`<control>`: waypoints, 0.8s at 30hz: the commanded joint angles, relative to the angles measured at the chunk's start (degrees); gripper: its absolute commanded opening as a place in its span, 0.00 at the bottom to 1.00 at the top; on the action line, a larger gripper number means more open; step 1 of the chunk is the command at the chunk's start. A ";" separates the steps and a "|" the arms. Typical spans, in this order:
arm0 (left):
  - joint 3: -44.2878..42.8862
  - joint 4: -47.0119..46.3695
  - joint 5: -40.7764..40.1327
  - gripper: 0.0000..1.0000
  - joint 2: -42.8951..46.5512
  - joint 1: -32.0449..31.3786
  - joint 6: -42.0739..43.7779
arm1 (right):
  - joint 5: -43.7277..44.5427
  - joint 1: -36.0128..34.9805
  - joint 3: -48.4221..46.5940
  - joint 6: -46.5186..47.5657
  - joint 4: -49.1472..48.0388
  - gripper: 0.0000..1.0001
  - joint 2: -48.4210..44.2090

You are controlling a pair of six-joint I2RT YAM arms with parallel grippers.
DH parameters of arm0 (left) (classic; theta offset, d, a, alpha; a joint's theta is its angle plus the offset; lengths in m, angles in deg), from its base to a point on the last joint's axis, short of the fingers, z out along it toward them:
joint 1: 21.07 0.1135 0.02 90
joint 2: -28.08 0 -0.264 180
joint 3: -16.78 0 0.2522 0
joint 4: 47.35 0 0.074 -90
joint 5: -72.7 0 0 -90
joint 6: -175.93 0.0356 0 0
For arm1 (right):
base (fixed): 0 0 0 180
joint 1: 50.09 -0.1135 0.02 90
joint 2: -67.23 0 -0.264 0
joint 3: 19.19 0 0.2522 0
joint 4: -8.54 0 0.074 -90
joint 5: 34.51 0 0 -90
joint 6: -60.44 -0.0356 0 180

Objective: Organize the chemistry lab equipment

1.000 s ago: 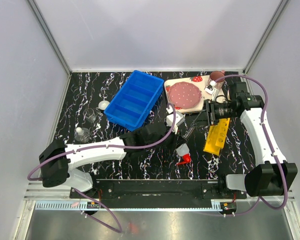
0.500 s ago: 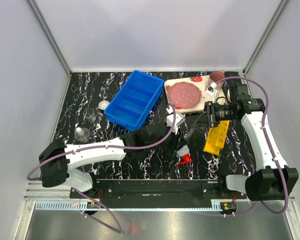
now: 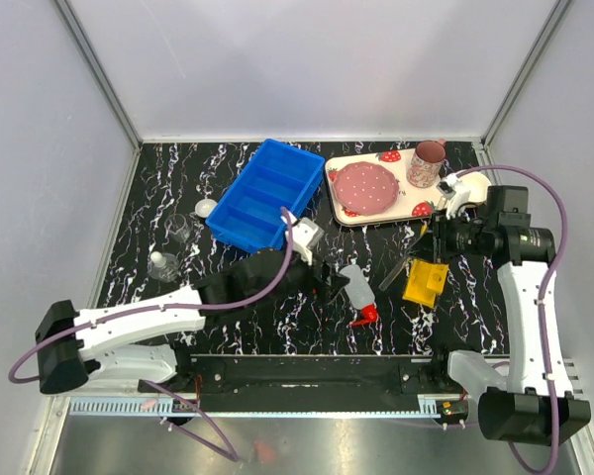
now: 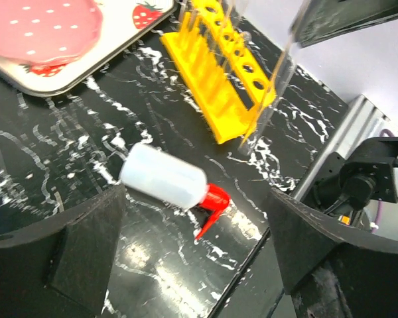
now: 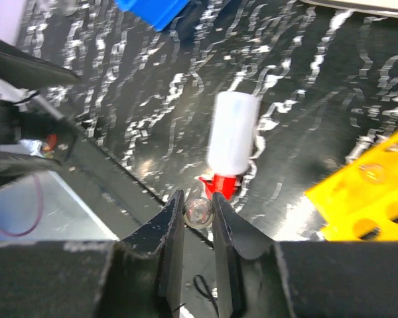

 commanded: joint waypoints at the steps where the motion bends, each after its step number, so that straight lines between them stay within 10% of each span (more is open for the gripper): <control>1: 4.51 2.54 -5.69 0.89 7.44 2.63 -1.11 | 12.11 1.79 -1.18 2.82 -1.74 0.23 -5.00; 13: 19.45 13.26 -9.47 0.91 28.80 7.92 -6.30 | 24.25 2.59 4.35 4.76 -9.73 0.24 -5.46; 24: 21.04 15.38 -10.70 0.91 30.48 8.09 -7.27 | 24.87 2.67 5.94 4.94 -14.48 0.24 -3.17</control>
